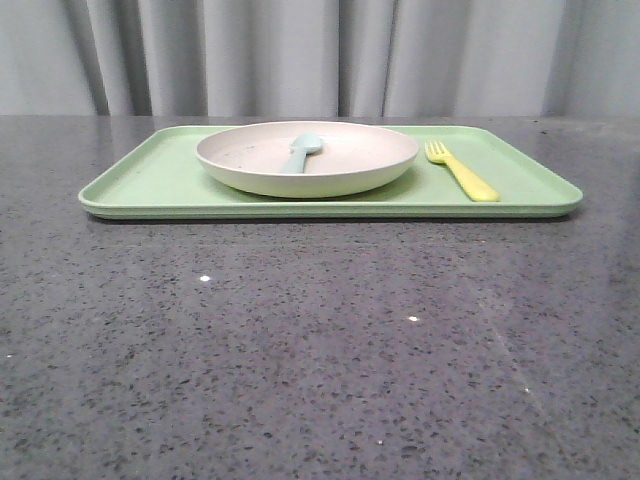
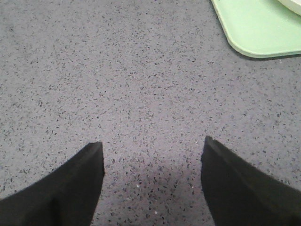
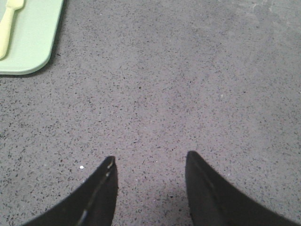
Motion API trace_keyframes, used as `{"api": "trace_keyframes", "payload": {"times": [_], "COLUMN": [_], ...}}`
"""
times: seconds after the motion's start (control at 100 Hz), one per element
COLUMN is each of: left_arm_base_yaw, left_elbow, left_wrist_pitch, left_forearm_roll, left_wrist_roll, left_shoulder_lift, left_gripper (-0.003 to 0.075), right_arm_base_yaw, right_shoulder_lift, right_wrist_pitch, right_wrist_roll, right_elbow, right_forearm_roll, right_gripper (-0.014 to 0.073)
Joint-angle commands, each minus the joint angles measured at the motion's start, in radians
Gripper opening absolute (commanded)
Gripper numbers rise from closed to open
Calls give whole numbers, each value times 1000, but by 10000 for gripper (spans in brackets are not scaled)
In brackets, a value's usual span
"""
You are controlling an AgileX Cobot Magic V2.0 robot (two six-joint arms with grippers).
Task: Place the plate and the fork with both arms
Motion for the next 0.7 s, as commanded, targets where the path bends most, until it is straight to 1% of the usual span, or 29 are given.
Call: {"api": "trace_keyframes", "payload": {"times": [0.0, 0.07, 0.14, 0.28, 0.33, 0.4, 0.54, 0.55, 0.56, 0.58, 0.62, 0.64, 0.69], "left_arm_base_yaw": [2, 2, 2, 2, 2, 2, 2, 2, 2, 2, 2, 2, 2], "left_elbow": [-29, -29, -29, -29, -29, -29, -29, -29, -29, -29, -29, -29, -29], "left_wrist_pitch": [-61, -61, -61, -61, -61, -61, -61, -61, -61, -61, -61, -61, -61], "left_forearm_roll": [-3, -3, -3, -3, -3, -3, -3, -3, -3, -3, -3, -3, -3], "left_wrist_roll": [-11, -11, -11, -11, -11, -11, -11, -11, -11, -11, -11, -11, -11], "left_shoulder_lift": [3, 3, 3, 3, 3, 3, 3, 3, 3, 3, 3, 3, 3], "left_gripper": [441, 441, 441, 436, 413, 343, 129, 94, 94, 59, -6, -20, -20], "right_arm_base_yaw": [-5, -5, -5, -5, -5, -5, -5, -5, -5, -5, -5, -5, -5], "right_shoulder_lift": [7, 7, 7, 7, 7, 7, 7, 7, 7, 7, 7, 7, 7], "right_wrist_pitch": [-49, -49, -49, -49, -49, -49, -49, -48, -48, -48, -48, -48, -48], "right_wrist_roll": [-12, -12, -12, -12, -12, -12, -12, -12, -12, -12, -12, -12, -12], "right_elbow": [-23, -23, -23, -23, -23, -23, -23, -23, -23, -23, -23, -23, -23], "right_forearm_roll": [-47, -47, -47, -47, -47, -47, -47, -47, -47, -47, -47, -47, -47], "right_gripper": [348, 321, 270, 140, 85, 15, -106, -110, -114, -125, -118, -119, -118]}}
